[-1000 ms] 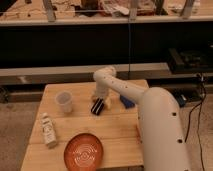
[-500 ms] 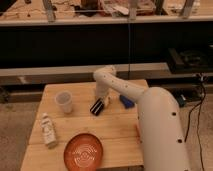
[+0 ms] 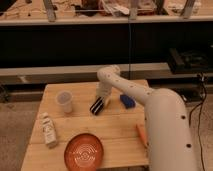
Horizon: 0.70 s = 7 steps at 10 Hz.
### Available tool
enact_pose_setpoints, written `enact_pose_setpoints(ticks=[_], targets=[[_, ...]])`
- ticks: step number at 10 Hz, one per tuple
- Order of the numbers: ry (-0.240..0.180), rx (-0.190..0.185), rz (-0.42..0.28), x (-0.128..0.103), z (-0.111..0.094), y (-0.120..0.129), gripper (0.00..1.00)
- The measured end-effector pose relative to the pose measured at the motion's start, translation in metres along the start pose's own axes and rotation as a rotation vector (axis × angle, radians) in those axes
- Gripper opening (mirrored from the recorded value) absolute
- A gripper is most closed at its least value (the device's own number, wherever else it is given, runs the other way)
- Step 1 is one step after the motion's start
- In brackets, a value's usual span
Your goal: Place the eraser in the ceramic cup
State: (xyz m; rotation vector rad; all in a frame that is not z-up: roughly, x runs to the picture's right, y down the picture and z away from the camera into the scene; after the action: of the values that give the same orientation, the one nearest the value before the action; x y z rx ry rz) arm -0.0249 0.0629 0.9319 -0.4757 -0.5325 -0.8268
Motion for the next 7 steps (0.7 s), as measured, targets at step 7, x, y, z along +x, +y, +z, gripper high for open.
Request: enact_pose_setpoints(ticks=[7], targets=[[0.098, 0.119, -0.09, -0.035, -0.162, -0.033, 0.0]])
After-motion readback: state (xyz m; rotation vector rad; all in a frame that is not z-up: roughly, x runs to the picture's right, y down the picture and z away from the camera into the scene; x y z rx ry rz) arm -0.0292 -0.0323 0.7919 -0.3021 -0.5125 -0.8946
